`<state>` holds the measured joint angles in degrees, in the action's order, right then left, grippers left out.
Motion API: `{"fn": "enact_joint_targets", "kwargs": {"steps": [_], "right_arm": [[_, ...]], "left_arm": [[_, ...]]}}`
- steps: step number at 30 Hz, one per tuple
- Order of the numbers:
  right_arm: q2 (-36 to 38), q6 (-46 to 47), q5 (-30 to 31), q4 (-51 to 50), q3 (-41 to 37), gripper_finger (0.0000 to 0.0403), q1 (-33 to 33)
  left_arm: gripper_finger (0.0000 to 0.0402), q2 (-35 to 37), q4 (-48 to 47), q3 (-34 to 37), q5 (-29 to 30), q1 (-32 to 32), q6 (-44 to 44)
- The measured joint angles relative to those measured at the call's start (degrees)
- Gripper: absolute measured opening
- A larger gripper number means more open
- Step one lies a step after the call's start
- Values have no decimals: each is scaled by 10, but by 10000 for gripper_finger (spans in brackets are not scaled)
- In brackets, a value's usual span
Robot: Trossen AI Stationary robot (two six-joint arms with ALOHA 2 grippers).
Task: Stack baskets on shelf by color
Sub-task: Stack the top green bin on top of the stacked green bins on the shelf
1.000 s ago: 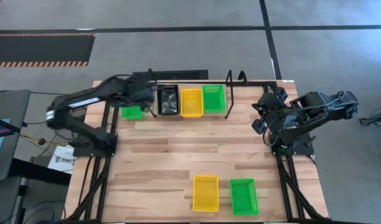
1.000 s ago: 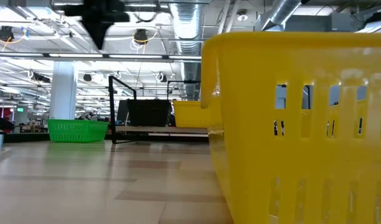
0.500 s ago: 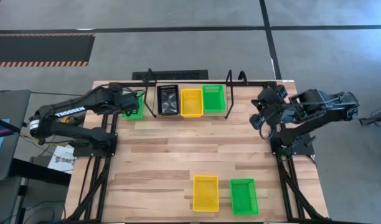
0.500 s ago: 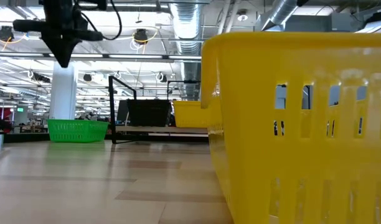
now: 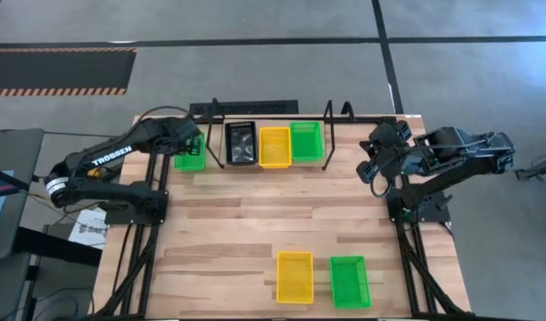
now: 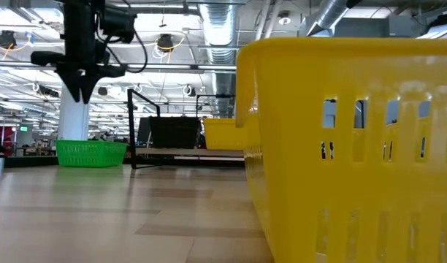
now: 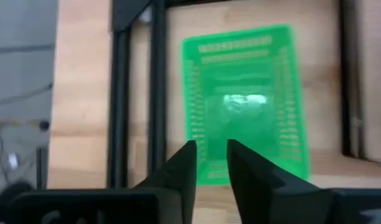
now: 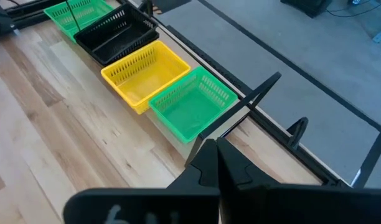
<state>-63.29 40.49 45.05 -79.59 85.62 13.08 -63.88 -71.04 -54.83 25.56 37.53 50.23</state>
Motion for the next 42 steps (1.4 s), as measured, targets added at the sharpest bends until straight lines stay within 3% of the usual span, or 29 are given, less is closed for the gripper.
{"fn": "enact_joint_targets", "kwargs": {"steps": [7,19,27,31,42], "right_arm": [[0,0,0,0,0,3,0],[0,0,2,0,0,3,0],[0,0,3,0,0,3,0],[-6,0,5,2,0,3,0],[-20,-12,0,-3,0,3,1]], "left_arm": [[105,0,43,0,-76,78,-46],[106,0,72,0,-128,209,-129],[106,-1,80,0,-143,224,-146],[106,-20,76,0,-193,224,-120],[104,-159,81,0,-221,178,-36]]}}
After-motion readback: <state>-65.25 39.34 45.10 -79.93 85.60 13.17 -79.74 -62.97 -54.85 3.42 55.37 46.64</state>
